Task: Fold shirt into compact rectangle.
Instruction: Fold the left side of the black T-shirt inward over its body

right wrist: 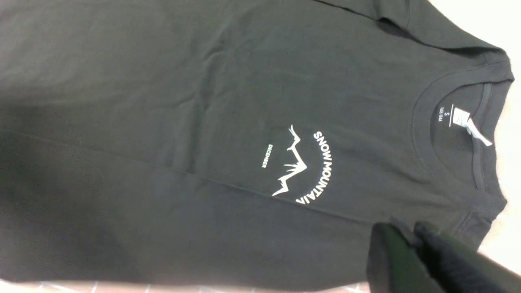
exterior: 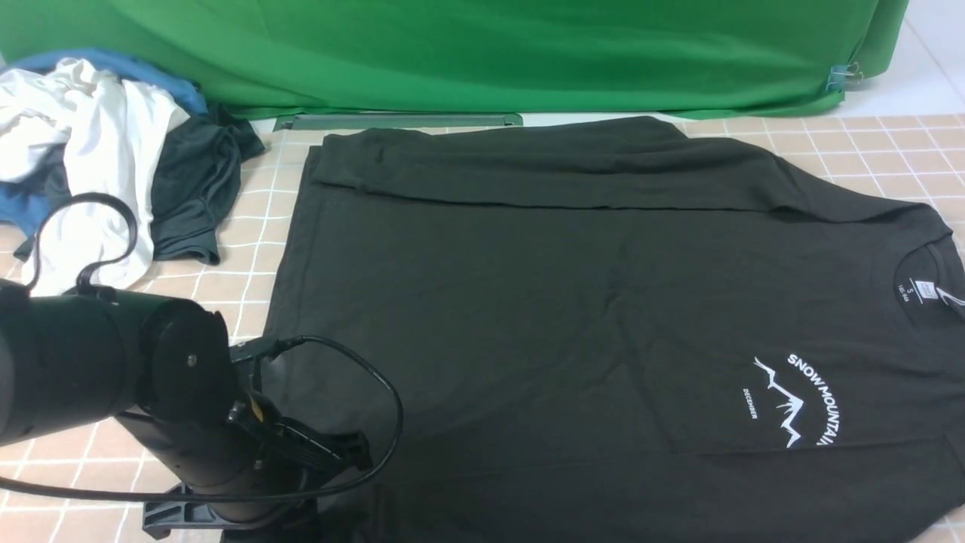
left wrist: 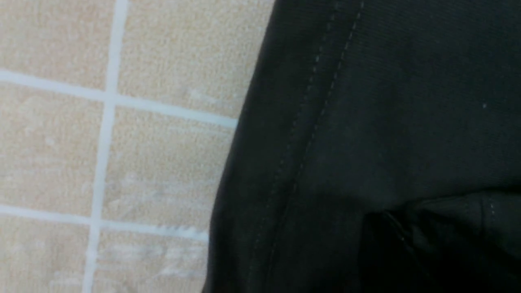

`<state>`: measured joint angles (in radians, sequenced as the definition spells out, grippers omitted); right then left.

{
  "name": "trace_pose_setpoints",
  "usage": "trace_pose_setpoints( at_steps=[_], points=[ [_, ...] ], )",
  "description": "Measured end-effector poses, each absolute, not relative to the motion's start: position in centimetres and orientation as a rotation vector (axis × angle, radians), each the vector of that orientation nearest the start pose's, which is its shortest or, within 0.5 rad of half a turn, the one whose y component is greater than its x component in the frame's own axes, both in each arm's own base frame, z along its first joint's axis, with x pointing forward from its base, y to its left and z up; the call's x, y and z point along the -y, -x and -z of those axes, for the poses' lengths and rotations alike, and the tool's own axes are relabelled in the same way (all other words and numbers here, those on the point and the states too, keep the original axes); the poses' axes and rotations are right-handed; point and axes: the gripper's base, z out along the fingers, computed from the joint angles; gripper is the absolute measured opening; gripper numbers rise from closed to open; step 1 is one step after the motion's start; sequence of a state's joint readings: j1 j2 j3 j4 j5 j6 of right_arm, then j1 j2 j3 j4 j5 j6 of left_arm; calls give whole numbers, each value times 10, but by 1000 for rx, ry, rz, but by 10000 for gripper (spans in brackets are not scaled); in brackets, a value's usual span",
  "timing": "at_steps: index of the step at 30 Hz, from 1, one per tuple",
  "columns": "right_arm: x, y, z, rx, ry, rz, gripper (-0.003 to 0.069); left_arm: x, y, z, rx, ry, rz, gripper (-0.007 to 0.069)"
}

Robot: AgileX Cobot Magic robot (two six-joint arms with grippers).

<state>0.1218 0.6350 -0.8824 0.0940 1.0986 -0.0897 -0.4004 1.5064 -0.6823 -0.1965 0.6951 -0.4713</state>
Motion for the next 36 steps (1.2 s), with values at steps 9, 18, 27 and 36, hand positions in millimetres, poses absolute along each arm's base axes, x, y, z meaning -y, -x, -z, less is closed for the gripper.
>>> trace_pose_setpoints(
  at_steps=[9,18,27,36],
  points=[
    [-19,-89,-362,-2323,238,-135,93,102,-206,-233,-2939,275,397,50],
    [-19,-90,-363,-2313,238,-135,102,101,-247,-299,-2686,255,416,50],
    [-19,-90,-363,-2310,237,-135,113,78,-300,-325,-2521,332,377,50],
    [-19,-90,-363,-2305,238,-133,124,85,-359,-252,-2544,253,246,50]
  ],
)
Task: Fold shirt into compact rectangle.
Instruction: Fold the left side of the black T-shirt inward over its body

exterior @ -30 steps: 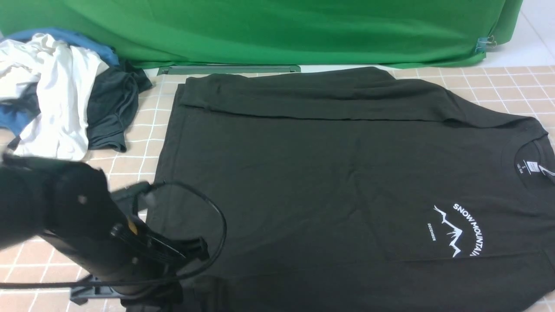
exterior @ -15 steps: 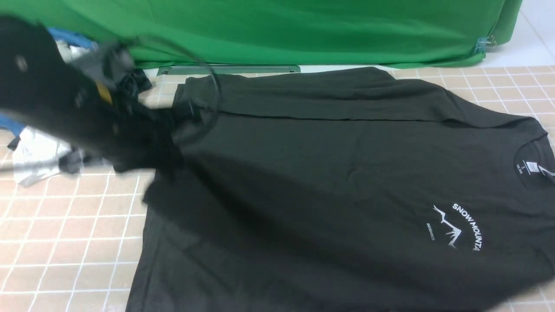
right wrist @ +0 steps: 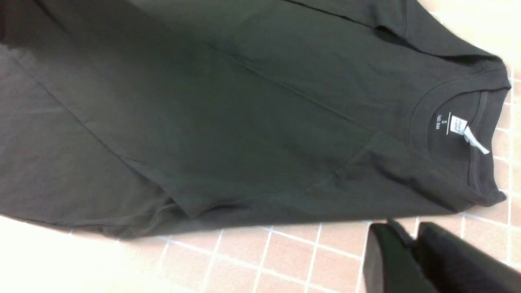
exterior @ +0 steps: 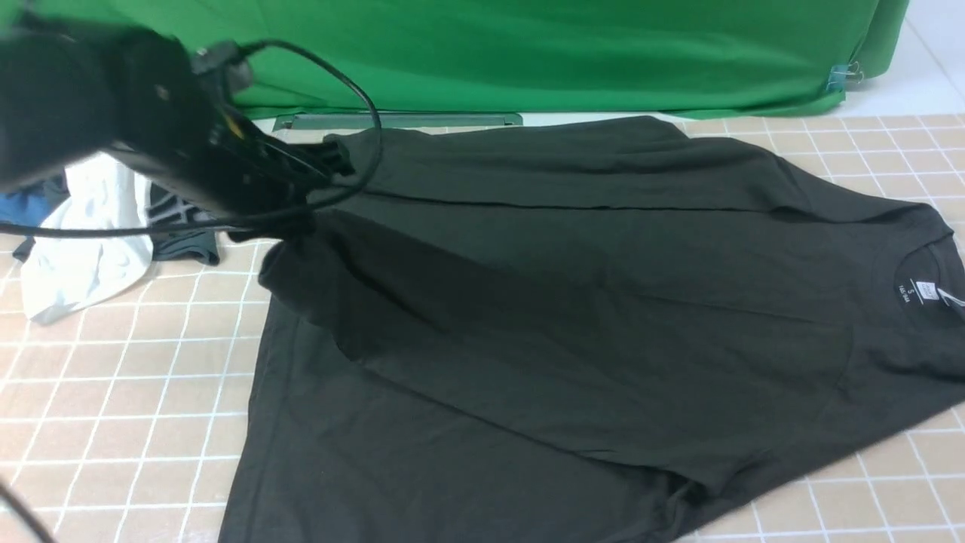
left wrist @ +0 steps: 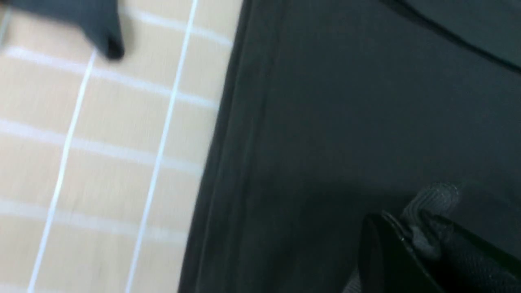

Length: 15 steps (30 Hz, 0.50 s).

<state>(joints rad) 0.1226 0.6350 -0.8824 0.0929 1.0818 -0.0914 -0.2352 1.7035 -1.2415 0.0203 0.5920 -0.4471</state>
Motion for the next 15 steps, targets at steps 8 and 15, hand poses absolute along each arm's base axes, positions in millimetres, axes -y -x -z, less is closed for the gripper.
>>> trace_pose_setpoints(
  at_steps=[8,15],
  points=[
    [-19,-90,-363,-2305,239,-133,133,87,-381,-209,-2563,260,197,50],
    [-19,-90,-363,-2305,236,-134,144,81,-387,-208,-2557,192,92,74]
  ],
)
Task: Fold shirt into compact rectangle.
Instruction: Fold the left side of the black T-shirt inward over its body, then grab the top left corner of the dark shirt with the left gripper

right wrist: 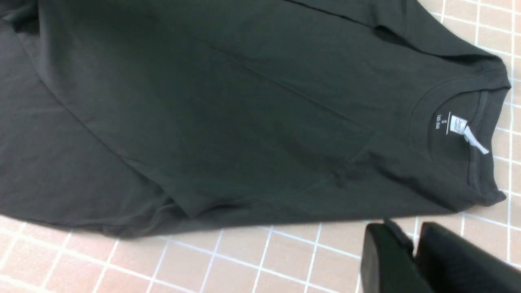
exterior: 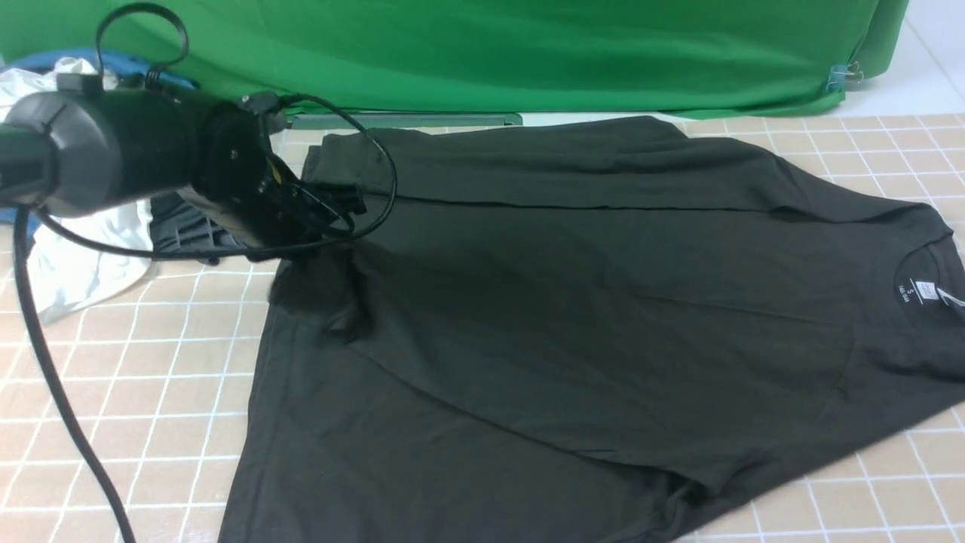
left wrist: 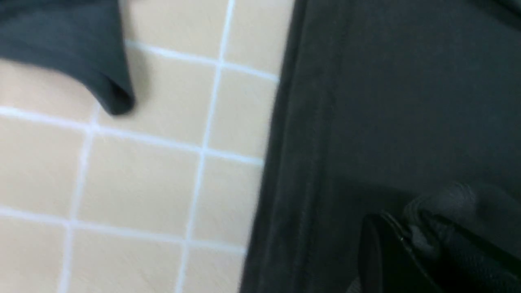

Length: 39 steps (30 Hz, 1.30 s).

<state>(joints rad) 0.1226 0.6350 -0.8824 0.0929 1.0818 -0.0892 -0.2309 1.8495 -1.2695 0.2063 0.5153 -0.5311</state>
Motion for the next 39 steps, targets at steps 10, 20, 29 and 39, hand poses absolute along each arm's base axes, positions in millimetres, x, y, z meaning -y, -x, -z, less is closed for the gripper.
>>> trace_pose_setpoints(
  at_steps=[10,20,29,39],
  points=[
    [-19,-90,-363,-2305,237,-135,146,54,-404,-231,-2477,288,74,365],
    [-19,-91,-364,-2297,235,-135,155,43,-437,-267,-2384,560,383,507],
    [-19,-91,-364,-2291,234,-135,158,62,-505,-205,-2534,634,655,434],
    [-19,-91,-364,-2288,233,-135,165,60,-532,-170,-2580,690,736,356]
  ],
)
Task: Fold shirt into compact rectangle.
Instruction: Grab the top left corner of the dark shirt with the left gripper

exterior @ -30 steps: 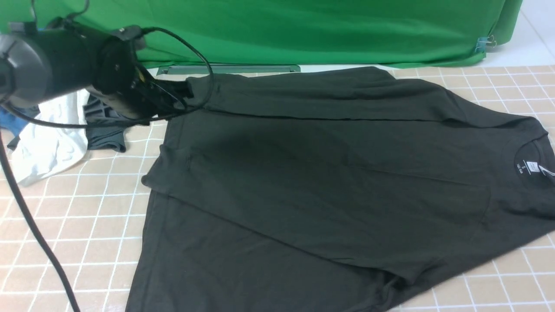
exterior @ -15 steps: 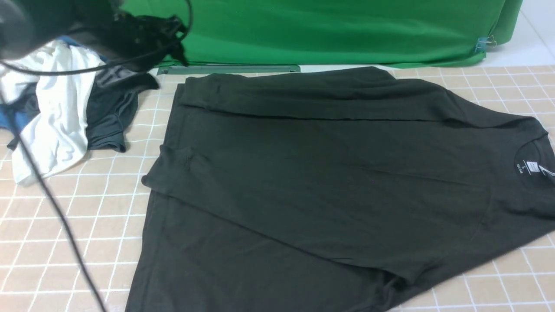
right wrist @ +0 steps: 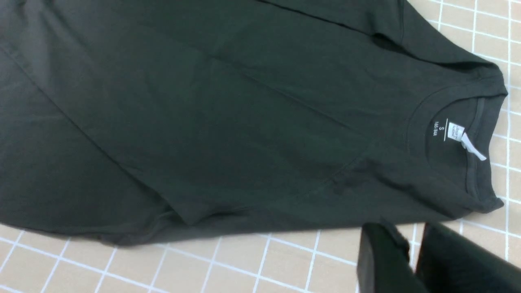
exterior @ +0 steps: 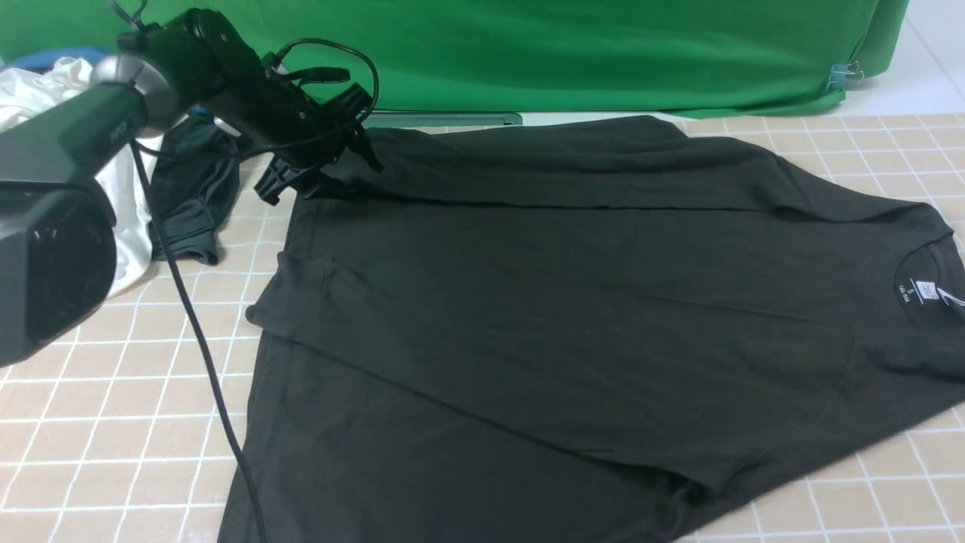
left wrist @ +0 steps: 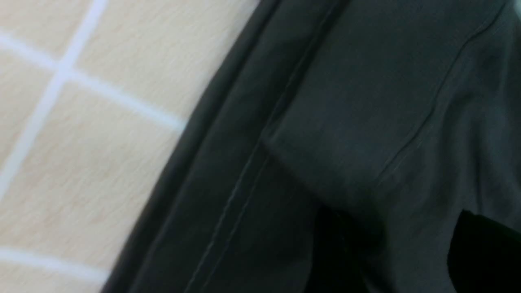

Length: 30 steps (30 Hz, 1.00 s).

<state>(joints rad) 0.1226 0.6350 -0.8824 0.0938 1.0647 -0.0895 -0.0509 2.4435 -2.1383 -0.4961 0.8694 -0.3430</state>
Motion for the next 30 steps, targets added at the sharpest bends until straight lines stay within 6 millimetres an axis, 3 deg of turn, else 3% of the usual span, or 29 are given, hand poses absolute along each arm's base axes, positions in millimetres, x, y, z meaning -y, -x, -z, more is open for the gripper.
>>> trace_pose_setpoints(
  at_steps=[7,20,30],
  points=[
    [-19,-93,-367,-2254,228,-134,165,59,-538,-171,-2513,705,746,334],
    [-19,-96,-370,-2210,221,-133,168,60,-535,-164,-2564,698,730,323],
    [-19,-96,-370,-2200,219,-133,176,60,-533,-163,-2551,940,785,323]
  ],
)
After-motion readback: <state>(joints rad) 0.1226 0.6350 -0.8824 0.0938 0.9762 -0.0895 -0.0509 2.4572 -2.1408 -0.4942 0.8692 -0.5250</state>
